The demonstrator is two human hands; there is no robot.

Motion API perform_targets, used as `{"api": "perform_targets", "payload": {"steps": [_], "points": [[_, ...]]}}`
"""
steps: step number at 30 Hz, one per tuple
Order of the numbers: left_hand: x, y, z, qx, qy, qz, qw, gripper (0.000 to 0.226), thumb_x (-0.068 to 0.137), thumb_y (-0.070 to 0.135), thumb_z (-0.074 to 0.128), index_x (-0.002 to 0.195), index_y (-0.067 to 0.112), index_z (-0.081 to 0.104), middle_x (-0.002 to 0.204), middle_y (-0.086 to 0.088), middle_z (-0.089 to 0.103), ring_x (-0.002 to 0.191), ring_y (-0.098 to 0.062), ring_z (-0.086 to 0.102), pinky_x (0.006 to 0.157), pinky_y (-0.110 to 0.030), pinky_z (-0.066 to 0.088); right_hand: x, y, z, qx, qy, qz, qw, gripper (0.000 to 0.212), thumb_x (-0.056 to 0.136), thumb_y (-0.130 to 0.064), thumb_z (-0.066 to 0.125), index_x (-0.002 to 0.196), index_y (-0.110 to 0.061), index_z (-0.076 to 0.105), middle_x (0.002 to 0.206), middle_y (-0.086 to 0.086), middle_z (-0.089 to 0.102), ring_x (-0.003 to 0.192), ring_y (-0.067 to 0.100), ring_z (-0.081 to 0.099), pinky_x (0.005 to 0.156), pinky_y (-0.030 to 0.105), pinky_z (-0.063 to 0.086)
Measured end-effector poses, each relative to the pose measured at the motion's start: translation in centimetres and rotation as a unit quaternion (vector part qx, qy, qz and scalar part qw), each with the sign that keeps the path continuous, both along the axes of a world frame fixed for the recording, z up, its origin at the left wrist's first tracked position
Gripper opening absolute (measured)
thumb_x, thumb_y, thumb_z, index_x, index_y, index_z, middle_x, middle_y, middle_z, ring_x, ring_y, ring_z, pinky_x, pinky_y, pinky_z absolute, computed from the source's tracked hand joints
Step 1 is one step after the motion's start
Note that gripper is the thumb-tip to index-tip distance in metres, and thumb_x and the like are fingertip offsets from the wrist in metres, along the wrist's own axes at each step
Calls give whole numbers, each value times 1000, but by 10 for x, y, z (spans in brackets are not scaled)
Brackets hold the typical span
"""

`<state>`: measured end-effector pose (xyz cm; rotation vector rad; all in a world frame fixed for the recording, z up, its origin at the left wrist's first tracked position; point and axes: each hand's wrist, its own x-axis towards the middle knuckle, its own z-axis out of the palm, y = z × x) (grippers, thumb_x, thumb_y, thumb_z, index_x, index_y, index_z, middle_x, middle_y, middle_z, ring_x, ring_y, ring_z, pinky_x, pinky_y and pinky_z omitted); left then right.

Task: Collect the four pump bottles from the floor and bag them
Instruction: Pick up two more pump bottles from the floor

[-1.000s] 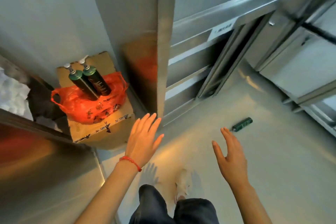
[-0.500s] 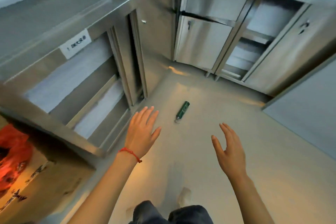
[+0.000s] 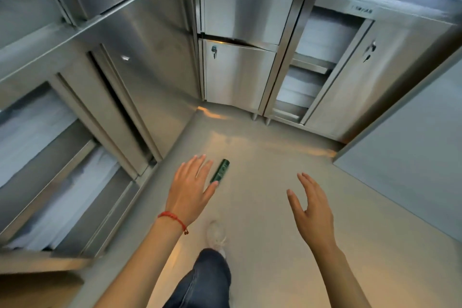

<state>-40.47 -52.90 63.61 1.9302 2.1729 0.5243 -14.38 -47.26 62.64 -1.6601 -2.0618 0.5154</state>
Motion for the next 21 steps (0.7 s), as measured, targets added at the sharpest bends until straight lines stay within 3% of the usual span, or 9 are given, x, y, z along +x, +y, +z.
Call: {"api": "perform_targets", "payload": {"steps": [5, 10, 14, 21], "points": [[-27, 83, -13, -26, 3, 15, 1000, 54, 85, 40, 36, 117, 1, 56, 124, -21, 58, 116, -39, 52, 95, -55, 40, -32, 91, -10, -9, -1, 24, 1000, 48, 90, -36, 51, 134, -20, 42, 143, 1, 43, 133, 15, 35, 99, 24, 26], [-62, 151, -7, -19, 0, 42, 999, 71, 91, 52, 14, 119, 0, 53, 125, -22, 56, 118, -39, 50, 97, -56, 38, -76, 182, -2, -7, -10, 69, 998, 47, 90, -39, 50, 134, -24, 42, 143, -3, 43, 132, 12, 35, 98, 23, 27], [-87, 187, -3, -21, -9, 90, 996, 58, 85, 42, 33, 118, -1, 55, 123, -23, 57, 115, -41, 52, 94, -57, 40, -112, 239, 2, -4, -16, 120, 993, 48, 90, -40, 48, 135, -24, 41, 144, -2, 42, 133, 12, 34, 100, 23, 25], [-118, 195, -14, -37, -20, 221, 974, 55, 85, 38, 36, 122, 1, 52, 127, -21, 55, 118, -38, 49, 97, -54, 39, -177, 304, -11, -13, -36, 263, 964, 48, 90, -36, 52, 134, -20, 43, 141, 1, 46, 128, 17, 41, 98, 24, 29]]}}
